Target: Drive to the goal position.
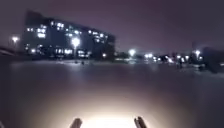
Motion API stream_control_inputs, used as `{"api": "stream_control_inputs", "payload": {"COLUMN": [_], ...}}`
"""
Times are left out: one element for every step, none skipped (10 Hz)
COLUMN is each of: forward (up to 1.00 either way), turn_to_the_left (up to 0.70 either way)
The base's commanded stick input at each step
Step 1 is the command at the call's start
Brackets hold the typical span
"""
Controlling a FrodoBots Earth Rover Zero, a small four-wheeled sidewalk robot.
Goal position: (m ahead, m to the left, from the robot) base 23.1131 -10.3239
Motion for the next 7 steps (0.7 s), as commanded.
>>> {"api": "stream_control_inputs", "payload": {"forward": [1.0, 1.0, 1.0, 1.0, 1.0, 1.0, 1.0], "turn_to_the_left": [0.0, 0.0, 0.0, 0.0, 0.0, 0.0, 0.0]}}
